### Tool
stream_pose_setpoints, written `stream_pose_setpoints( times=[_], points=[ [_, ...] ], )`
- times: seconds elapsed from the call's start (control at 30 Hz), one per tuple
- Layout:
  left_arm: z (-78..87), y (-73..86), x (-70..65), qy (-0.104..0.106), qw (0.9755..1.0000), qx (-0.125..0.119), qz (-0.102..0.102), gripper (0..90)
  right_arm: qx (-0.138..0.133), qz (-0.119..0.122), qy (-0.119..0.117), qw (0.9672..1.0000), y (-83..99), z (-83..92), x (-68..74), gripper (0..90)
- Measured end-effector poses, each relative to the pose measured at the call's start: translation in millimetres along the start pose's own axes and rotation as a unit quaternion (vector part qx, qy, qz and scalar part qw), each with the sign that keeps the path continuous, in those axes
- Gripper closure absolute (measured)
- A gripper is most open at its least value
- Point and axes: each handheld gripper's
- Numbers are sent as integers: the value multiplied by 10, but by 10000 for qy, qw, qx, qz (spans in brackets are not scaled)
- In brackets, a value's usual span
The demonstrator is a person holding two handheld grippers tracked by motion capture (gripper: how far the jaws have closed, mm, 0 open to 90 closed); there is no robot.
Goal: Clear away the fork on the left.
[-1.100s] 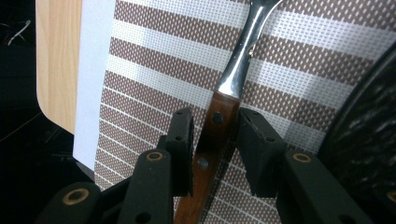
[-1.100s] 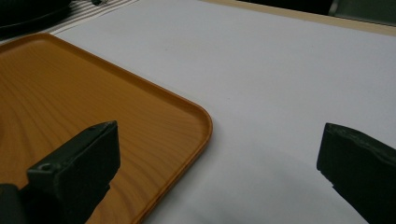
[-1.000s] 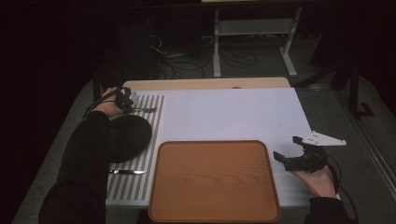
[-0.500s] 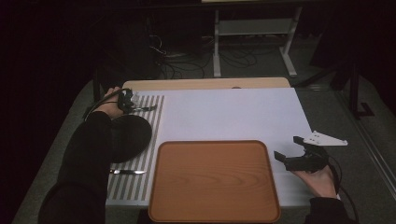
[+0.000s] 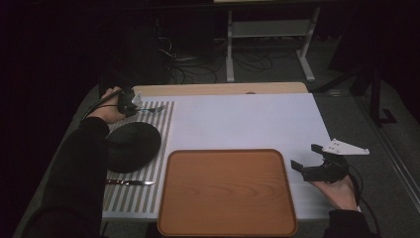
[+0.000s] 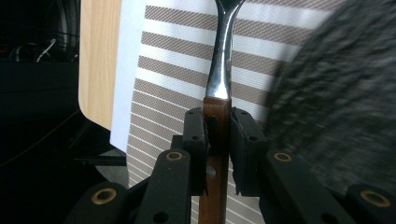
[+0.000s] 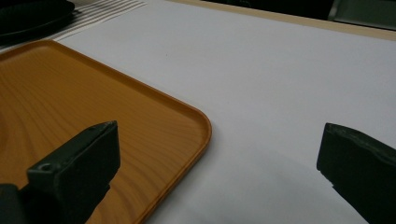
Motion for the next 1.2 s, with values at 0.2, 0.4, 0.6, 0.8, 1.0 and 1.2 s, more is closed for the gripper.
stream_pose_setpoints(
  times=[0.2,0.4,0.6,0.8,1.0,1.2],
  points=[
    [261,-3,-60,22,10000,-12,3,767,-12,10,-13,10000,-5,0,5,0],
    [509,-48,-97,64,9999,-95,0,766,-28,13,-18,10000,-10,1,10,0],
    [690,-71,-182,179,9995,-187,188,766,-27,16,-36,10000,-12,1,9,0],
    [796,-113,-290,344,9982,-287,409,766,-23,60,-39,10000,-23,-5,26,0],
    [836,-140,-411,489,9960,-359,653,767,-73,62,-25,10000,-25,7,30,0],
    [902,-186,-491,627,9937,-463,801,767,-72,58,-18,10000,-25,7,29,0]
  ],
)
Point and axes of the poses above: each handheld gripper's, and its own axes: z roughly backward along the jaws, y roughly out of its underside, x roughly to its left, and after that the axes turned 9 degrees about -y, right-handed
